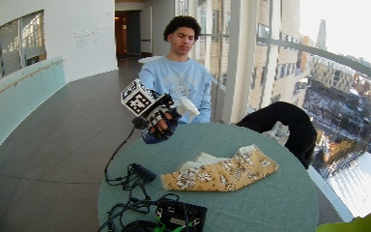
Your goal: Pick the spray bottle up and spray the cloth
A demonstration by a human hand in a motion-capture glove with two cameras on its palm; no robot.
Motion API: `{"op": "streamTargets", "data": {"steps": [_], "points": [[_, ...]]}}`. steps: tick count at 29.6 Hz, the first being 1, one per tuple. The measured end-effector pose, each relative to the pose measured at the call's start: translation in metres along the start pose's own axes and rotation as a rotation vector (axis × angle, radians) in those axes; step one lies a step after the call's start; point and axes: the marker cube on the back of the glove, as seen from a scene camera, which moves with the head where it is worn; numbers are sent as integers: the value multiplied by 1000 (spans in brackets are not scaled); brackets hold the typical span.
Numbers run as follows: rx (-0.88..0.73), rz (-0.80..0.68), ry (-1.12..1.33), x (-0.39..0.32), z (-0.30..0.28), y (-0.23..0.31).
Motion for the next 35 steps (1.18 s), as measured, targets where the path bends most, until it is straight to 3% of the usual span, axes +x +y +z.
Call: {"op": "streamTargets", "data": {"steps": [13, 35], "points": [[-85, 45, 110, -17, 26, -18], [-81, 63, 138, -15, 20, -18]]}}
